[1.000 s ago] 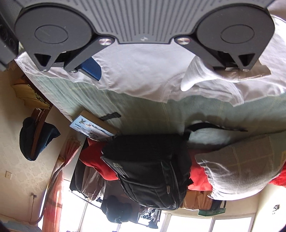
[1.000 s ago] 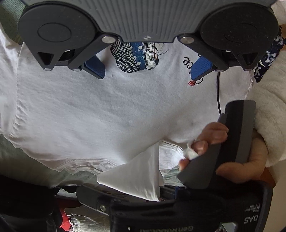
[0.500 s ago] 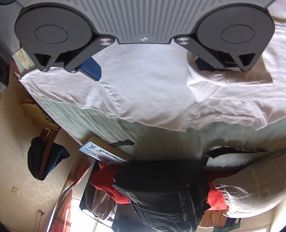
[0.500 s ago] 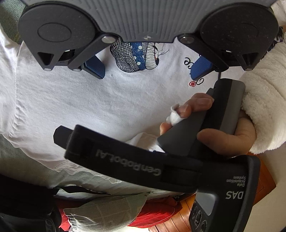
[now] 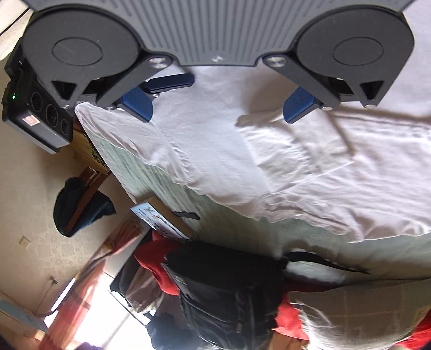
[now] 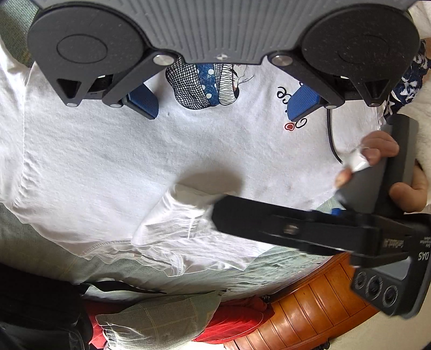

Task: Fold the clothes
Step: 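Lay the strip down on the shirt body and open the left gripper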

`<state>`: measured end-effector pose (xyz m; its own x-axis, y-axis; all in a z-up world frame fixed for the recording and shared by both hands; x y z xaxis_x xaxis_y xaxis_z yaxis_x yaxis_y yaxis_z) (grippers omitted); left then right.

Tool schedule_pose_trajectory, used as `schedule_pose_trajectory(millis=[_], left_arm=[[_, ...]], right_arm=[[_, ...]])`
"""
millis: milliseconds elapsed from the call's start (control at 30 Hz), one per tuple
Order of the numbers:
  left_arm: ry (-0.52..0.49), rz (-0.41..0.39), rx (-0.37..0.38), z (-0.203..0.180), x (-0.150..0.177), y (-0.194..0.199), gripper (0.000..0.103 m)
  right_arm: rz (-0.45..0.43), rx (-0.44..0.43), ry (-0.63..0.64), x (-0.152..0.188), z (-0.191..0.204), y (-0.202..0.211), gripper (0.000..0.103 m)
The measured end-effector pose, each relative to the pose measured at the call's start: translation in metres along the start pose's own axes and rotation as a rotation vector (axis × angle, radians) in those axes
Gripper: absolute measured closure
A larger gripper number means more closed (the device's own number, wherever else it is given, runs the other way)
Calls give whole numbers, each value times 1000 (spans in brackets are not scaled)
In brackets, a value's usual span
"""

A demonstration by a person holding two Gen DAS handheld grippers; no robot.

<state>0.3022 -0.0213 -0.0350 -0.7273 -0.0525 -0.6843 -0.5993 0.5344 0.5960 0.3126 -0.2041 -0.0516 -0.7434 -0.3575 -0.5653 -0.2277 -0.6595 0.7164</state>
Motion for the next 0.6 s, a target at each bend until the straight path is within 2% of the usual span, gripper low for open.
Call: schedule_pose_trajectory(millis=[133, 300, 500, 600], left_arm=[[76, -46, -67, 24, -4, 6, 1], [142, -61, -111, 53, -20, -10, 1], [234, 27, -133, 74, -29, -40, 1], [235, 32, -92, 65, -34, -47, 1]], right_arm=[[-1, 2, 2, 5, 1, 6, 0], [-3, 3, 2, 6, 0, 7, 0], [-4, 3, 1, 3, 0, 4, 0], [-3, 2, 0, 3, 0, 4, 0]])
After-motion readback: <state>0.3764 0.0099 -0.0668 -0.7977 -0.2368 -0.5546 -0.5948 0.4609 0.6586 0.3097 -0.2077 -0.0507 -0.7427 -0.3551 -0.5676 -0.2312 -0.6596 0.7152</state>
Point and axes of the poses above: each gripper's, at about its wrist camera, not at the fingertips, and y roughly against the way its jaws point, z to its left, x to its underside, the point moved 2 cm from there along -y, roughly the way its jaws point, and after that the axes turned 6 degrees about -y, right-handed, at the moved point
